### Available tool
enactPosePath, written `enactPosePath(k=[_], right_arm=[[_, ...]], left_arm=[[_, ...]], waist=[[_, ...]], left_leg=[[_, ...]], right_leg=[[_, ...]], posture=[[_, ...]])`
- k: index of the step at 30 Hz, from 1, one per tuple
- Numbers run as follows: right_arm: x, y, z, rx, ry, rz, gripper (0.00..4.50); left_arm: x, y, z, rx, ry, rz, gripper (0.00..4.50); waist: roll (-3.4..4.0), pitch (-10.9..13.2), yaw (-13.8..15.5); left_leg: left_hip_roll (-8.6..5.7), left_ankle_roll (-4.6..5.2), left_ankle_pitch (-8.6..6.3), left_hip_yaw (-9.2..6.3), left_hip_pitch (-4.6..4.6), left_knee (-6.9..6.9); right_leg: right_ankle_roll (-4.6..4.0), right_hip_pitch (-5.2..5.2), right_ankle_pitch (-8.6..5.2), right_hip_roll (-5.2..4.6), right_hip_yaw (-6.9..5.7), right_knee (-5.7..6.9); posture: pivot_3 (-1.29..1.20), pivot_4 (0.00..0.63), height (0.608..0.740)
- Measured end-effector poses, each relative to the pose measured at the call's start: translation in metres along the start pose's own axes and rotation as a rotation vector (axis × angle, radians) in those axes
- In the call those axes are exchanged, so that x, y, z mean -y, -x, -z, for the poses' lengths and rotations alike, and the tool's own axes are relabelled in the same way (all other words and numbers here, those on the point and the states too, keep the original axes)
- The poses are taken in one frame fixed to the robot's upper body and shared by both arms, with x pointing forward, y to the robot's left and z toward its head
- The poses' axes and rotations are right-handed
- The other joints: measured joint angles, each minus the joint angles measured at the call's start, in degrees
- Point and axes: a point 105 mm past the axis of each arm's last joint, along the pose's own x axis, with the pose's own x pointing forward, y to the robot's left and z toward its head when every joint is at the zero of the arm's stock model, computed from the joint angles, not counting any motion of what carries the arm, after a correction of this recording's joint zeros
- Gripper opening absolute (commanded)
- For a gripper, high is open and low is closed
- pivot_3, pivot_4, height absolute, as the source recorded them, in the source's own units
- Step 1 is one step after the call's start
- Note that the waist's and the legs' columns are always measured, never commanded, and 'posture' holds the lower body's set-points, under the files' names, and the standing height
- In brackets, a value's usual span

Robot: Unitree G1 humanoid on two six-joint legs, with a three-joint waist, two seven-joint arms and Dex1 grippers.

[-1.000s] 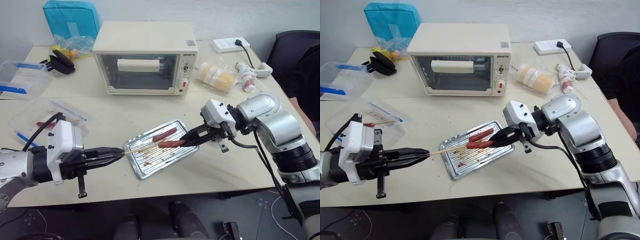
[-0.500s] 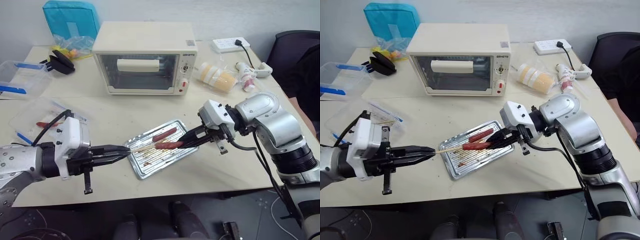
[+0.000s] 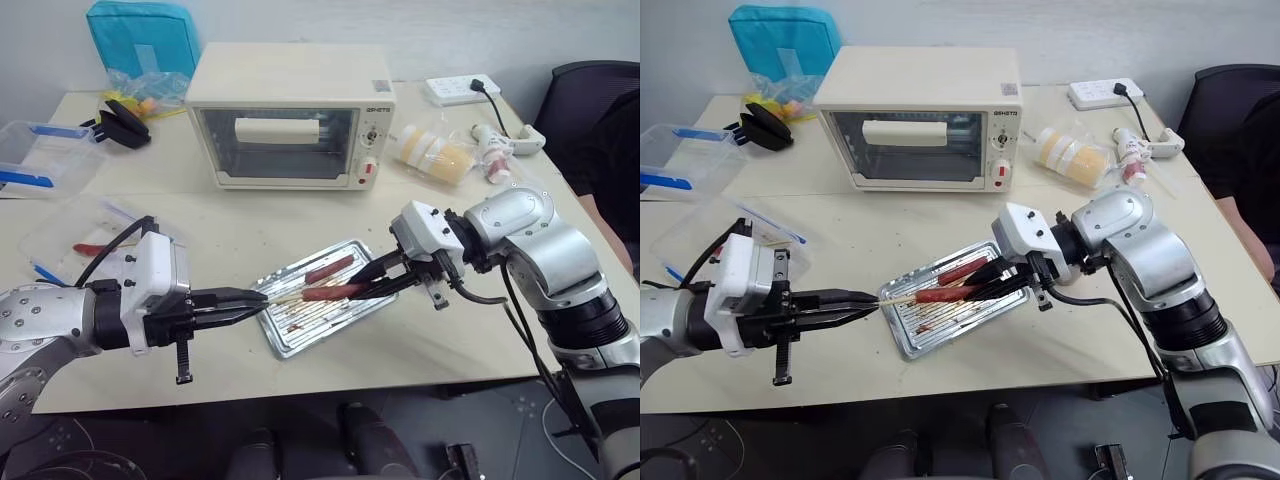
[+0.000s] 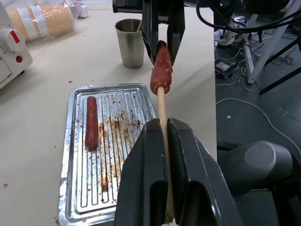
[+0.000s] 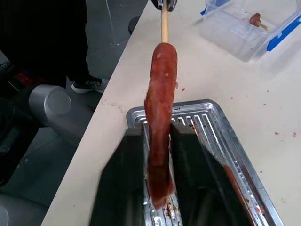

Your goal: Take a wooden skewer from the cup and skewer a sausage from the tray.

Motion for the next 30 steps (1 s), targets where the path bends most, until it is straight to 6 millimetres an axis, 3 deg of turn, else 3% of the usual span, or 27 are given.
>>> enactPosePath(k=[3,8,14,18,24,28,30], right_arm=[[0.001,0.0,-0.002,-0.002,0.011,0.005,2.78],[0.008,0.005,-0.002,-0.002,0.008,0.048,2.78],[0.031,0.038,-0.015,0.05,-0.045,0.237,2.78],[0.031,0.048,-0.03,0.162,-0.139,0.283,2.78],[0.024,0.043,-0.05,0.24,-0.17,0.287,2.78],[0.024,0.037,-0.056,0.266,-0.179,0.286,2.78],[0.024,0.036,-0.056,0.273,-0.188,0.286,3.14]], left_arm=[[0.0,0.0,0.004,-0.002,0.017,-0.014,0.0],[-0.006,0.009,0.007,0.019,0.049,-0.132,0.0],[-0.016,0.035,0.013,0.075,0.104,-0.533,0.0],[-0.024,0.064,0.025,0.118,0.185,-0.965,0.0],[-0.041,0.114,0.047,0.14,0.301,-1.541,0.0],[-0.061,0.123,0.043,0.202,0.337,-1.699,0.0],[-0.069,0.125,0.046,0.207,0.374,-1.736,0.0]], waist=[[0.0,0.0,0.0],[0.0,0.0,0.0],[-0.03,0.0,0.1],[-0.05,0.0,0.2],[-0.19,-0.1,0.4],[-0.31,-0.2,0.9],[-0.34,-0.2,1.2]], left_leg=[[0.0,0.0,0.0,-0.01,0.0,0.0],[0.03,0.0,0.0,0.0,0.01,-0.01],[0.06,0.0,0.0,-0.07,0.0,-0.01],[0.01,0.0,0.0,-0.07,0.01,0.03],[-0.13,0.0,0.0,-0.08,0.04,0.08],[-0.23,0.0,0.0,-0.1,0.05,0.12],[-0.24,0.0,0.0,-0.1,0.04,0.11]], right_leg=[[-0.01,0.0,-0.01,-0.01,-0.01,0.0],[-0.01,0.0,-0.01,-0.03,0.01,0.01],[-0.03,0.0,-0.02,-0.13,0.0,0.02],[-0.01,0.04,-0.01,-0.09,0.01,0.06],[0.03,0.1,0.02,0.07,0.0,0.07],[0.07,0.21,0.04,0.08,-0.02,0.02],[0.09,0.21,0.05,0.08,-0.02,-0.02]], posture=[[0.0,0.15,0.74],[0.0,0.15,0.74],[0.0,0.15,0.74],[0.0,0.15,0.74],[0.0,0.15,0.74],[0.0,0.15,0.74],[0.0,0.15,0.74]])
